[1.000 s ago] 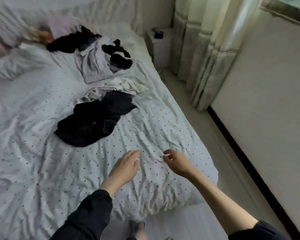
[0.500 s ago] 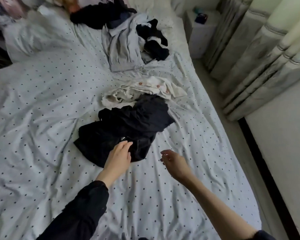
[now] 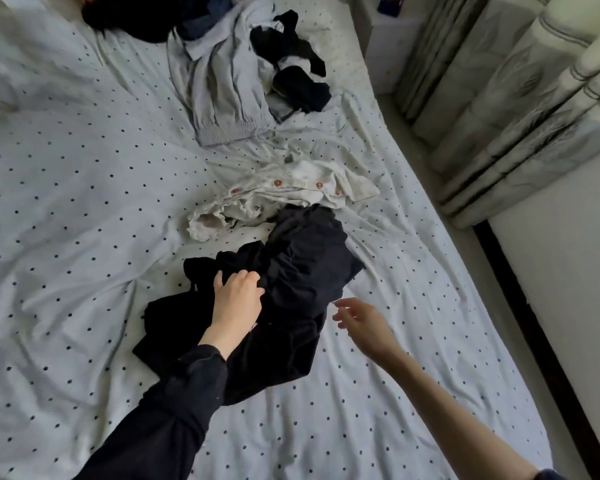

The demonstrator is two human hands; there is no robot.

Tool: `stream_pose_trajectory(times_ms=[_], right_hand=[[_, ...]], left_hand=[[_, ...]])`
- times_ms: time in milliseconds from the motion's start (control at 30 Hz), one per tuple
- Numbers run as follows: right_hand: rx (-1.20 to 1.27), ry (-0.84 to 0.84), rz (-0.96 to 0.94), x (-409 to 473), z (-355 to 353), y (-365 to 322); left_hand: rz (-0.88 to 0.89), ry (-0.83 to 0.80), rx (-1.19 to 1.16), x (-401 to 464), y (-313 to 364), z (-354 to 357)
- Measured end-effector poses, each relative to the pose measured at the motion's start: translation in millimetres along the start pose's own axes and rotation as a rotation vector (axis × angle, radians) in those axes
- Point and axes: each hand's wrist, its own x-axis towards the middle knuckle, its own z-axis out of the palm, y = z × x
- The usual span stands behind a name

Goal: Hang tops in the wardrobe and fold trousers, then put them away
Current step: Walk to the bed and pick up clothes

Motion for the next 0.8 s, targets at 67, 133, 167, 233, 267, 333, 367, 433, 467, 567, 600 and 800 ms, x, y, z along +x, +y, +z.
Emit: stream_pose_trajectory(times_ms=[67,133,167,233,267,333,367,433,467,567,600,800], right_hand=[[0.053,0.014,0.000,1,-3,-4],[0.139,0.028,0.017,-2,-5,-9],[0.174,0.029,0.032,-5,-6,-10],[0.234,0.025,0.086,-15,-10,-9],[0.245,0.014,0.120,-19,-13,-6],[0.237,-0.024,0.178,-30,-18,4],[0.229,-0.033,0.201,-35,-21,11],[0.203,-0.013,0.238,-44,-23,25],[0.190,0.000,0.251,-50,-25,33],[0.177,-0.003,0.303,-63,-23,50],[0.174,0.003,0.311,-67,-21,56],[0.278,0.337,0.346,-86,-29,96]], left_hand=[[0.054,0.066,-0.010,-12,12,-1],[0.160,0.155,-0.066,-33,28,-1],[0.214,0.175,-0.096,-45,37,-1],[0.343,0.162,-0.132,-68,62,0],[0.406,0.139,-0.133,-78,76,0],[0.504,0.080,-0.097,-95,100,2],[0.546,0.055,-0.058,-103,110,5],[0.606,0.041,0.017,-117,122,11],[0.633,0.038,0.038,-124,125,14],[0.682,0.011,0.050,-142,127,22],[0.696,0.011,0.054,-147,126,25],[0.540,0.041,-0.064,-151,99,29]])
